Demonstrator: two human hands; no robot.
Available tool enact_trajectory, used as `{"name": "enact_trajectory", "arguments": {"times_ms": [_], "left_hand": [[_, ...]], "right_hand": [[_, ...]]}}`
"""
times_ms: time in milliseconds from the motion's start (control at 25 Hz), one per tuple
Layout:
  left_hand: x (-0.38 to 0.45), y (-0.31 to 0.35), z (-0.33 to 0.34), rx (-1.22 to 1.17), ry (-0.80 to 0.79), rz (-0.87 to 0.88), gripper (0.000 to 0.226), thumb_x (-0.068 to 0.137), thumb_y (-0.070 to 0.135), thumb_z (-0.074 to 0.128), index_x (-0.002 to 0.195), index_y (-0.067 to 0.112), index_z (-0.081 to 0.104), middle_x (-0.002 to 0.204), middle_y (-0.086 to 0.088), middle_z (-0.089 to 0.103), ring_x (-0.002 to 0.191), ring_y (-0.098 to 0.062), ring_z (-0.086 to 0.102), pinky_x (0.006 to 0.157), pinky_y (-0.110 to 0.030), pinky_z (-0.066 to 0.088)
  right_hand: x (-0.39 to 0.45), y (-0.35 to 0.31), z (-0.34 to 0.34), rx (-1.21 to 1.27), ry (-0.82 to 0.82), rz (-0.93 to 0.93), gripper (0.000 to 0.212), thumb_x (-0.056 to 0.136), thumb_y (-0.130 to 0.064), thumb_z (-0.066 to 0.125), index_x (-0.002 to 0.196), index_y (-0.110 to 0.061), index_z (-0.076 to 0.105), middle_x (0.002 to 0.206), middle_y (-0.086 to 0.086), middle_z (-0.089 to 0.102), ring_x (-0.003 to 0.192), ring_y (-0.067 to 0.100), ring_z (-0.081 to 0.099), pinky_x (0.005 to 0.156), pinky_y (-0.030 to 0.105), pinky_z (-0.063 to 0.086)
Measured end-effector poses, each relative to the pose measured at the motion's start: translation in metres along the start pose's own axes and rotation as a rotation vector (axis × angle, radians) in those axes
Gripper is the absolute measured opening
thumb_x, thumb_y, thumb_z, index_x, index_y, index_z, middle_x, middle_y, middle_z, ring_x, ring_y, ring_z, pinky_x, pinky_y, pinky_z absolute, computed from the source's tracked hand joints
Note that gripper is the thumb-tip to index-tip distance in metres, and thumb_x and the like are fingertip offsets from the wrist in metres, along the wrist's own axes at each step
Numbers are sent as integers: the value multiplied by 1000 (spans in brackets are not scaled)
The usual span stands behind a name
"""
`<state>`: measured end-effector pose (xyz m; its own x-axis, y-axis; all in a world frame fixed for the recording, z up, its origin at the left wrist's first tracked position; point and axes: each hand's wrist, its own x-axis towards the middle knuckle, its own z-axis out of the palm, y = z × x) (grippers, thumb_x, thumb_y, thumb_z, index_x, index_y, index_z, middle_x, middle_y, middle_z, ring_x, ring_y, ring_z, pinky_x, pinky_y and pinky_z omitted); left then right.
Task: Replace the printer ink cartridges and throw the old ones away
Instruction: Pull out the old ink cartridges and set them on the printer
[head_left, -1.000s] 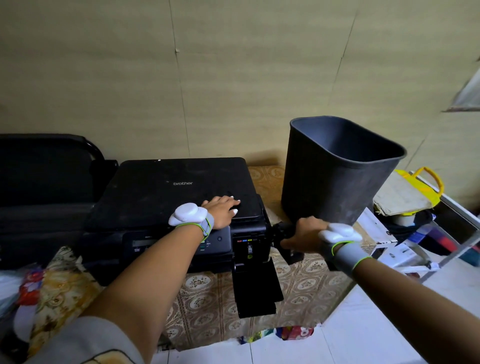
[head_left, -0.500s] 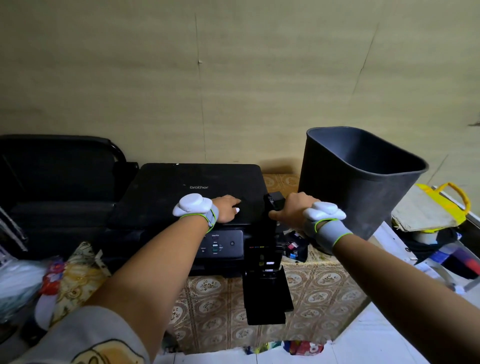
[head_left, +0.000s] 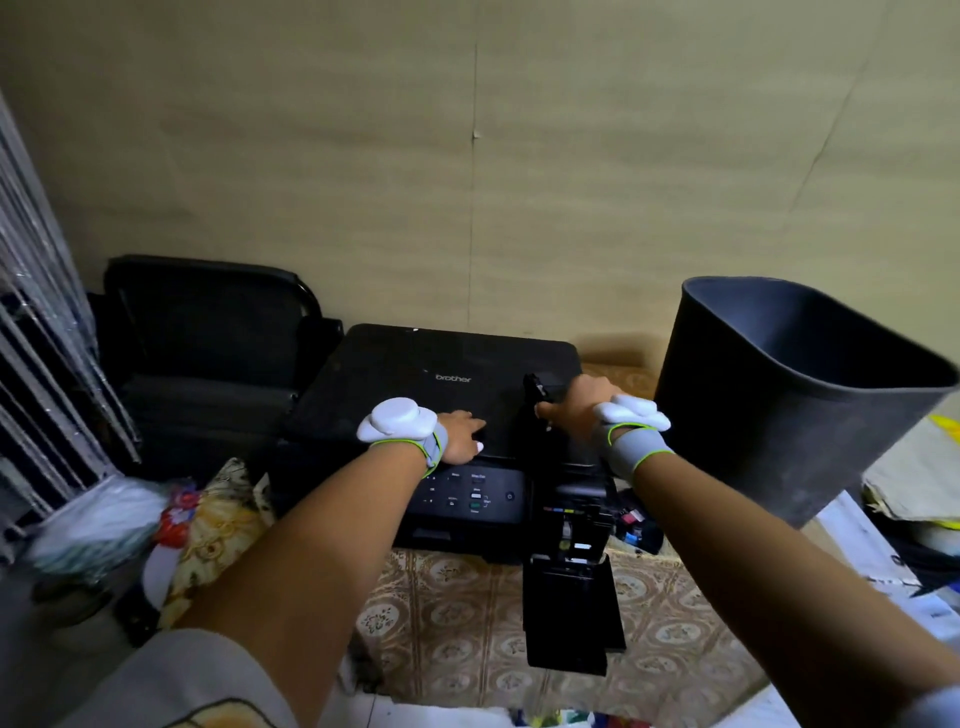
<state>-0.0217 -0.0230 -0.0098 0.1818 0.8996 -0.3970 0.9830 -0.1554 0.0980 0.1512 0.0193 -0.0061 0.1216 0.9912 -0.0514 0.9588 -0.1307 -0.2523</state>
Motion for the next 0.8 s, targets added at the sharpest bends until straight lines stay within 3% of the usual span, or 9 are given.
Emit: {"name": "enact_trajectory", "arguments": {"times_ms": [280,520,680,800], "left_hand": [[-1,-2,3,-9,23,12,57,102,29,34,153,15,12,162,-8,6,149,-27,11,119,-28,14],[12,5,8,20,60,2,60,101,34,34,153,14,10,162,-7,2,150,-24,6,122,-36,13],[20,16,17,32,96,-15,64,100,37,33,153,8,7,162,-8,-1,150,-22,3,122,-37,11],[22,19,20,11,96,-23,66,101,38,31,153,7,5,162,-8,-4,150,-20,0,121,-37,9]], "right_hand": [[0,-5,6,29,10,-7,71,68,-76,50,93,-10,62,106,17,67,93,37,63,70,36,41],[-17,12,13,-26,87,-6,82,75,-78,18,92,-13,64,105,14,68,96,36,62,71,40,38],[-40,29,33,-150,-9,-72,67,80,-69,29,101,-14,62,112,12,66,102,34,61,72,38,39],[-57,42,48,-177,-170,-49,59,80,-63,40,108,-14,59,118,12,63,108,33,59,86,39,46]]}}
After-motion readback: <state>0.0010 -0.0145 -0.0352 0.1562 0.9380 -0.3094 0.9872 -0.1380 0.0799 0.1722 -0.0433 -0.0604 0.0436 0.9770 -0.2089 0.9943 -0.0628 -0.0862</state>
